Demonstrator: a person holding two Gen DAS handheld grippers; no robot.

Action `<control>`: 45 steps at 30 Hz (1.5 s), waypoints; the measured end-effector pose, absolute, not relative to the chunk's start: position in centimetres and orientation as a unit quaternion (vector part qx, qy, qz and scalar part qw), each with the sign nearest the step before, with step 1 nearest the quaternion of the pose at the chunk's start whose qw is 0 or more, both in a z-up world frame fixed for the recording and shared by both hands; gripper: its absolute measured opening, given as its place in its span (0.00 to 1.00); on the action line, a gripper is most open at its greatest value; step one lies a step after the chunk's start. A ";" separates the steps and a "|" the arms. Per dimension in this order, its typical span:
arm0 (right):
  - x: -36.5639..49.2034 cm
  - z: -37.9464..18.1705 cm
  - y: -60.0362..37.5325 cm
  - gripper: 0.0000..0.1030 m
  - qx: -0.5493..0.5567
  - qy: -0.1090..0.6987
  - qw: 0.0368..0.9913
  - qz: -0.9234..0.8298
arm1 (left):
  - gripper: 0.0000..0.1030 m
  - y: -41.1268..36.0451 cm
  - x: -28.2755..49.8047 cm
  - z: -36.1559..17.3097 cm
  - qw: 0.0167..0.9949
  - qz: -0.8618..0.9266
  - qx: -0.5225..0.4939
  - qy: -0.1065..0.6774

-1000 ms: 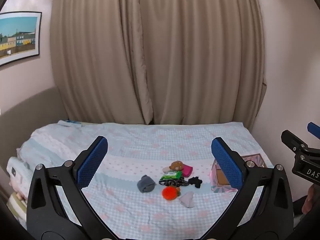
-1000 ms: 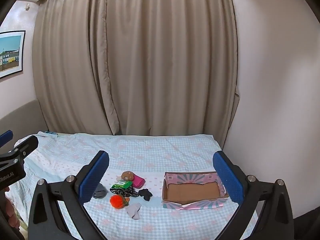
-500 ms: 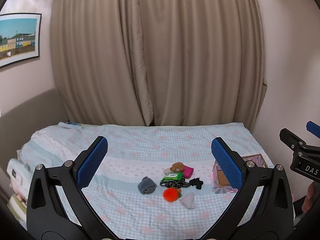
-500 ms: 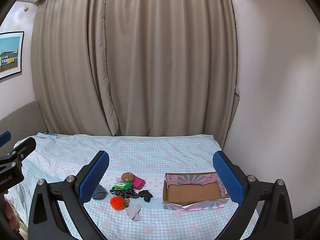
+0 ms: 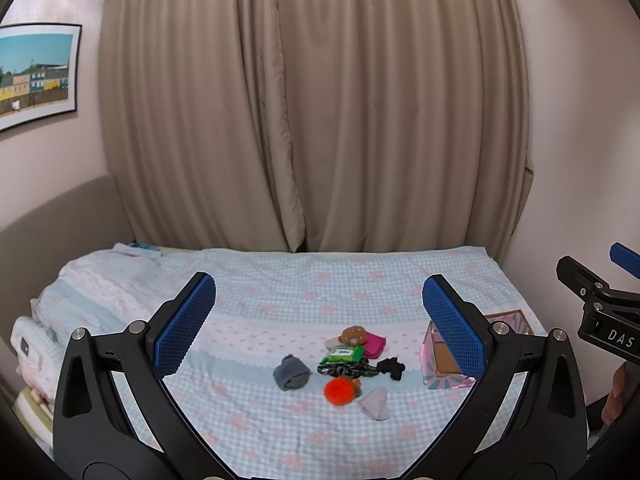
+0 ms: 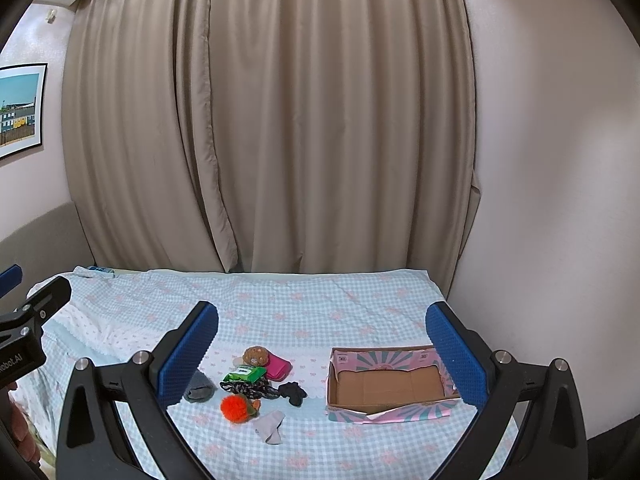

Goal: Organize soft objects

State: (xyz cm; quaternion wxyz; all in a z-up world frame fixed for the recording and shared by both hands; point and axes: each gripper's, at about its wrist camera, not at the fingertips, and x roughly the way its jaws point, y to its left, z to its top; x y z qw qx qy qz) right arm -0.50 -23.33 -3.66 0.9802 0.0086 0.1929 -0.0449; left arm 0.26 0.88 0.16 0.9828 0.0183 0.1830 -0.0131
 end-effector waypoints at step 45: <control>-0.5 -2.9 -22.9 1.00 0.010 0.198 0.979 -0.047 | 1.00 1.0 0.8 0.5 0.983 -0.023 0.018 0.183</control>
